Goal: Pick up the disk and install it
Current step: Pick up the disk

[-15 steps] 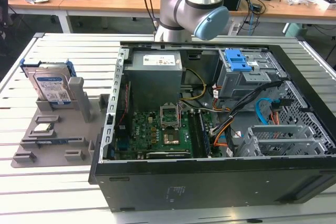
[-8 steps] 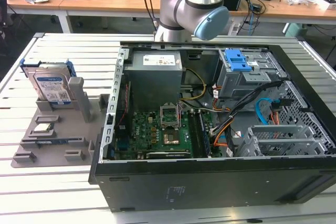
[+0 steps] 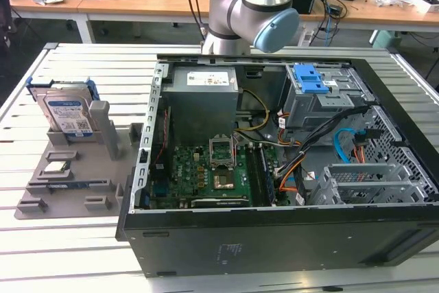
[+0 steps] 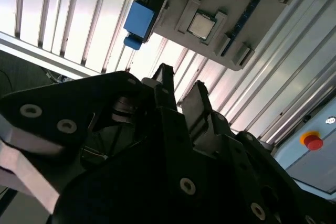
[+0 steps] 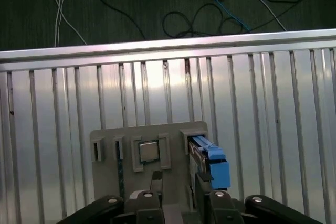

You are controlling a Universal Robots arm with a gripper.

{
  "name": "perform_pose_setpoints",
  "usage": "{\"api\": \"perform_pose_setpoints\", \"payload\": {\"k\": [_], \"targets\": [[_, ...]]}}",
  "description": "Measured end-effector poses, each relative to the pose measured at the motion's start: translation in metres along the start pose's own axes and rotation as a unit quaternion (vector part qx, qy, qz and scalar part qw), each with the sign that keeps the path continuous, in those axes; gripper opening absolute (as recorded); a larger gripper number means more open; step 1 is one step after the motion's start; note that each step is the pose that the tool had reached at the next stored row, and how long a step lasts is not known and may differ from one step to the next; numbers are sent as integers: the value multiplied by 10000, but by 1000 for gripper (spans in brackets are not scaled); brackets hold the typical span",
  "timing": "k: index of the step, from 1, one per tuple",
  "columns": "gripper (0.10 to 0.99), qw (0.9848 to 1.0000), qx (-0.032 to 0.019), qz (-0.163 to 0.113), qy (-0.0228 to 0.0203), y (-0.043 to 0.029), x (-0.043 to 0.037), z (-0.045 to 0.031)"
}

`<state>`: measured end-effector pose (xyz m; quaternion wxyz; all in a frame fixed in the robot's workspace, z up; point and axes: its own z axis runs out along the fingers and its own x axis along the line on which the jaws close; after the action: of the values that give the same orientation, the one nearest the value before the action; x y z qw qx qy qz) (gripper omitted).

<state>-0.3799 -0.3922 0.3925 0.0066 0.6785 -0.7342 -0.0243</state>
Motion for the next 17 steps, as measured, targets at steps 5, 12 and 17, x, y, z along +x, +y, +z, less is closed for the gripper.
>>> {"api": "perform_pose_setpoints", "payload": {"k": [5,12,17], "targets": [[596,10000,0,-3,0,0,0,0],[663,10000,0,-5,0,2,-91,3],[663,10000,0,-4,0,5,-229,6]]}}
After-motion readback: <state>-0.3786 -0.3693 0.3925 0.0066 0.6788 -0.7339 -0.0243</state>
